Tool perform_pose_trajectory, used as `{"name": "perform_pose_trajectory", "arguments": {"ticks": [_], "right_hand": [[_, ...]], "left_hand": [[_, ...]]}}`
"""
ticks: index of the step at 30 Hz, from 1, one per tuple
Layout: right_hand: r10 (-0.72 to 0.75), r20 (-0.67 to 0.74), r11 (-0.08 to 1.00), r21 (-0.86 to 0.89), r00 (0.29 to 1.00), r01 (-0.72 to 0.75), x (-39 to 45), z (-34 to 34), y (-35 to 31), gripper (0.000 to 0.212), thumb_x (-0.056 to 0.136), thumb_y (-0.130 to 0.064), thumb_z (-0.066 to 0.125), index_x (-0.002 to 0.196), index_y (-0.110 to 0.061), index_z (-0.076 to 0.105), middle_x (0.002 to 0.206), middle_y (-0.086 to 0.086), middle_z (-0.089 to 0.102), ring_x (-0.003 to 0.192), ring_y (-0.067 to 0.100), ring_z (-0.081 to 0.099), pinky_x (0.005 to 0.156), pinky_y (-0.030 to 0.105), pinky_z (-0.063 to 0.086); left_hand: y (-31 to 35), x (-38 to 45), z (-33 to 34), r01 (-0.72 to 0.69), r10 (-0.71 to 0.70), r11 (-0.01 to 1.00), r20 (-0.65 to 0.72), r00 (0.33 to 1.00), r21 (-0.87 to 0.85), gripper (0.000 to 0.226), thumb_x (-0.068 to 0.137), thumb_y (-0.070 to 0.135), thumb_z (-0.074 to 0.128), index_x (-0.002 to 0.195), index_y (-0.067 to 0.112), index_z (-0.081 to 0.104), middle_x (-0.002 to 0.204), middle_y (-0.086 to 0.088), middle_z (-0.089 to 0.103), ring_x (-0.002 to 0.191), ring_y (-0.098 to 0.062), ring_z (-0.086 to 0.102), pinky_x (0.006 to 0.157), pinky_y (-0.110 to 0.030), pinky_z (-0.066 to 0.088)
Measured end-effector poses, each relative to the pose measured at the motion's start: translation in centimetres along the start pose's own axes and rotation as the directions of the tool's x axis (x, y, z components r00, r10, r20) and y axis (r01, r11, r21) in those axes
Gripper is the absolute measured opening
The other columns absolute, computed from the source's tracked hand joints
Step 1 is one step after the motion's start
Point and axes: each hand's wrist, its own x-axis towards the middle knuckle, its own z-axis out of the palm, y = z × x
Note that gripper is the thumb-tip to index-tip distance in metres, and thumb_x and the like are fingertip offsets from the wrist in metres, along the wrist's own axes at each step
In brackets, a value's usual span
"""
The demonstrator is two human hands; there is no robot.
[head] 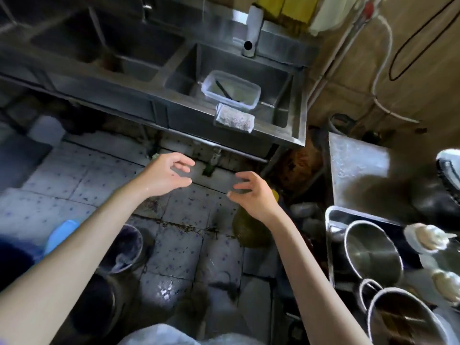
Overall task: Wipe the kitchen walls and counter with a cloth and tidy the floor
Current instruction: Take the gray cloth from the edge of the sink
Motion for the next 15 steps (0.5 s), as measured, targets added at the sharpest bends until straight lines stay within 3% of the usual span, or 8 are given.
{"name": "perform_pose_trajectory", "arguments": {"ticks": [4,7,11,15], "right_hand": [[-0.07,0.08,0.996,-0.057,0.994,0.075,5.1,-0.4,-1.4,0.056,0.08,-0.025,0.073,0.129,-0.015,0.049,0.104,0.001,0.062,0.104,0.019,0.06,0.091,0.037,0.05],[-0.084,0.123,0.995,-0.044,0.989,0.09,8.7,-0.8,-2.0,0.053,0.08,-0.022,0.073,0.127,-0.013,0.05,0.097,-0.003,0.06,0.096,0.016,0.061,0.079,0.024,0.046],[-0.078,0.17,0.995,-0.042,0.982,0.086,13.4,-1.5,-2.5,0.054,0.079,-0.025,0.074,0.126,-0.017,0.05,0.112,0.006,0.064,0.095,0.019,0.061,0.072,0.027,0.047],[-0.06,0.192,0.996,-0.058,0.98,0.072,17.4,-2.4,-3.3,0.054,0.079,-0.025,0.074,0.128,-0.017,0.05,0.116,0.007,0.064,0.095,0.016,0.06,0.073,0.023,0.045]], "left_hand": [[-0.2,2.6,-0.9,0.05,-0.053,0.998,-0.082,0.995,-0.037,0.034,0.077,0.007,0.072,0.103,0.024,0.06,0.101,0.002,0.063,0.085,-0.027,0.065,0.087,-0.042,0.052],[-0.5,4.8,-1.1,0.088,-0.093,0.995,-0.123,0.988,-0.044,0.035,0.077,0.01,0.073,0.107,0.023,0.06,0.105,0.002,0.062,0.09,-0.028,0.066,0.087,-0.041,0.052],[-0.5,8.1,-1.2,0.119,-0.128,0.99,-0.143,0.981,-0.072,0.035,0.078,0.011,0.072,0.105,0.029,0.059,0.102,0.007,0.061,0.09,-0.024,0.065,0.084,-0.041,0.053],[-0.3,11.8,-1.8,0.112,-0.123,0.991,-0.154,0.98,-0.078,0.04,0.075,0.015,0.074,0.092,0.046,0.055,0.099,0.016,0.061,0.085,-0.018,0.066,0.085,-0.045,0.053]]}}
